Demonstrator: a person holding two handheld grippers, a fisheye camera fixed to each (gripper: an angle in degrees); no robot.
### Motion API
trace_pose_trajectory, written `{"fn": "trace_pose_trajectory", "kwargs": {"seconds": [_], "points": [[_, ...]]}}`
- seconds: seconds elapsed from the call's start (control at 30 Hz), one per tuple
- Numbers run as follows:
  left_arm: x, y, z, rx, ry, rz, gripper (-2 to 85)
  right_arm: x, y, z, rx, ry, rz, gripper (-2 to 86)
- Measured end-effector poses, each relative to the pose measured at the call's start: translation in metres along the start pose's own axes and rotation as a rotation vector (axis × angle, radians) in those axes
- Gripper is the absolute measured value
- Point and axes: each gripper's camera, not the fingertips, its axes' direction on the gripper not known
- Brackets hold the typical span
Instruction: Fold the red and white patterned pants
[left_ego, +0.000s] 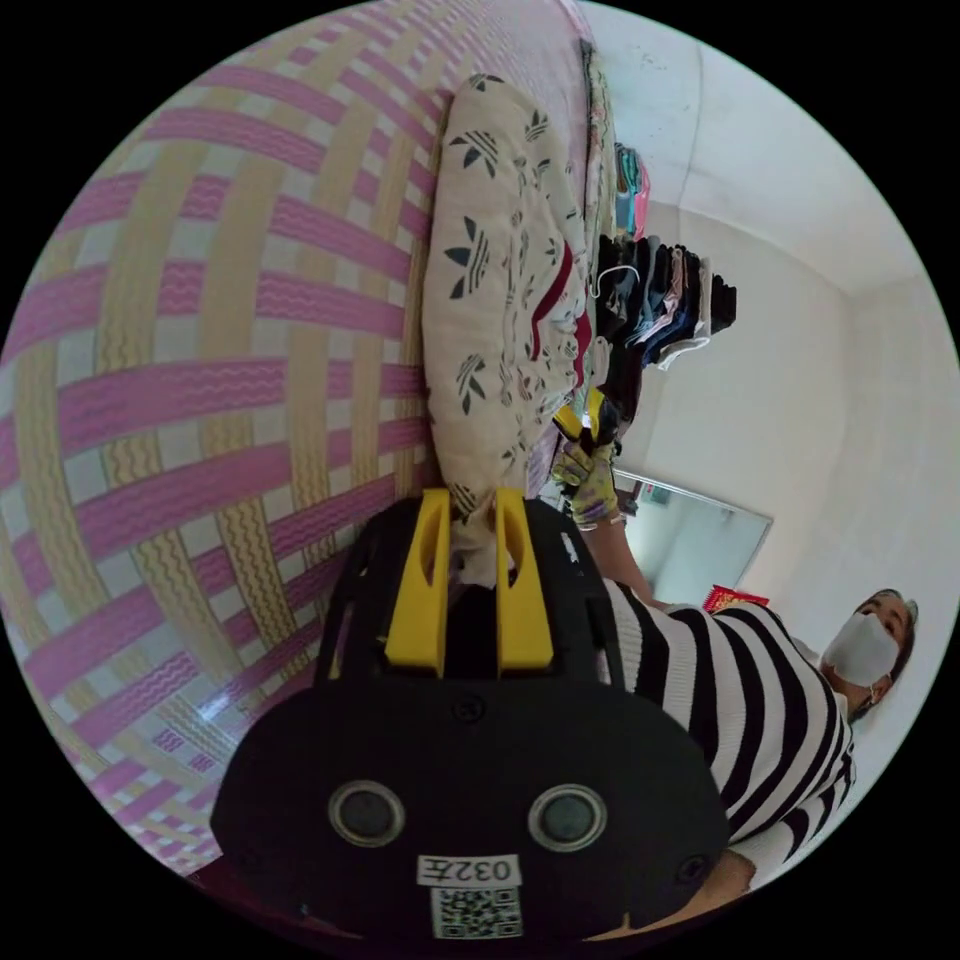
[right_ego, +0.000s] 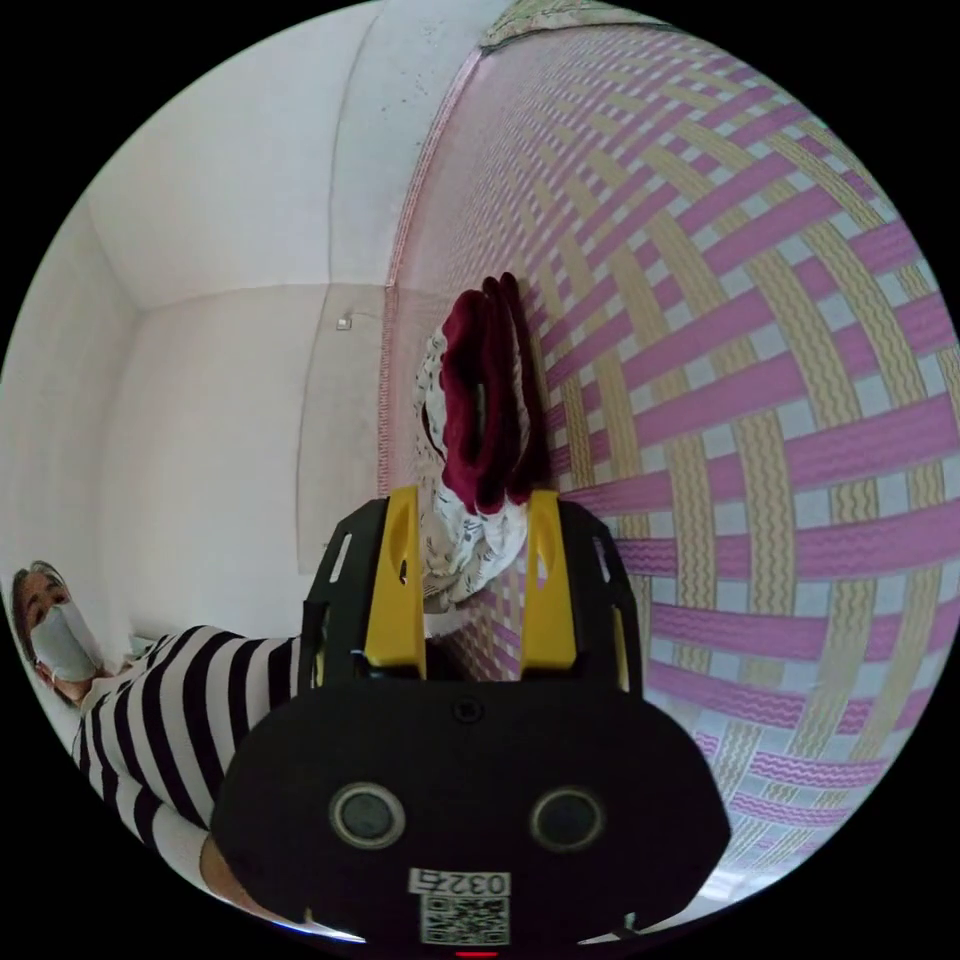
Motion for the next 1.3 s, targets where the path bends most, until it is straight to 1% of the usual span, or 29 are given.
{"fn": "trace_pose_trajectory", "kwargs": {"seconds": [0.1,0.17,0.23,0.3,0.4,0.5,0.57,0.6,0.7,0.77,0.87,0.93,1.0,1.07,1.17,1.3], "points": [[0.005,0.006,-0.018,0.029,0.036,-0.007,0.6,0.007,-0.002,-0.009,-0.002,-0.061,0.016,14.0],[0.001,0.011,-0.027,0.056,0.155,-0.034,-0.2,0.014,-0.001,-0.014,-0.011,-0.092,0.023,13.0],[-0.001,0.017,-0.031,0.074,0.215,-0.046,-0.4,0.011,-0.003,-0.012,-0.025,-0.05,0.01,12.3],[-0.002,0.022,-0.035,0.087,0.196,-0.057,-0.6,0.007,-0.006,-0.006,-0.027,-0.028,-0.005,11.9],[0.0,0.029,-0.036,0.061,0.172,-0.057,-0.8,0.005,-0.013,0.008,-0.022,-0.028,-0.009,11.0],[0.009,0.032,-0.024,-0.052,0.112,-0.042,-0.2,0.0,-0.016,0.021,-0.036,0.027,-0.026,8.5],[0.02,0.035,-0.016,-0.152,0.083,0.004,1.3,-0.004,-0.015,0.025,-0.062,0.113,-0.034,7.8],[0.021,0.035,-0.017,-0.158,0.075,0.013,1.7,-0.004,-0.014,0.025,-0.068,0.123,-0.032,7.7],[0.018,0.037,-0.046,-0.068,-0.02,0.004,2.9,0.003,-0.004,0.021,-0.057,0.135,-0.009,7.5],[0.018,0.03,-0.08,0.061,-0.089,0.02,4.3,0.012,0.004,0.02,-0.042,0.112,0.018,7.5],[0.018,0.005,-0.114,0.177,-0.09,0.046,6.8,0.014,0.01,0.027,-0.031,0.134,0.018,7.5],[0.017,-0.014,-0.126,0.2,-0.14,0.036,6.9,0.015,0.013,0.034,-0.019,0.146,0.036,7.5],[0.013,-0.03,-0.134,0.219,-0.146,0.035,6.7,0.015,0.017,0.042,-0.009,0.169,0.045,7.7],[0.003,-0.044,-0.137,0.258,-0.082,0.03,6.9,0.017,0.023,0.052,0.005,0.179,0.065,8.0],[-0.006,-0.054,-0.127,0.23,-0.048,0.058,5.4,0.022,0.035,0.063,0.052,0.169,0.1,8.1],[-0.023,-0.048,-0.119,0.225,0.0,0.092,4.3,0.028,0.053,0.08,0.132,0.159,0.146,8.1]]}}
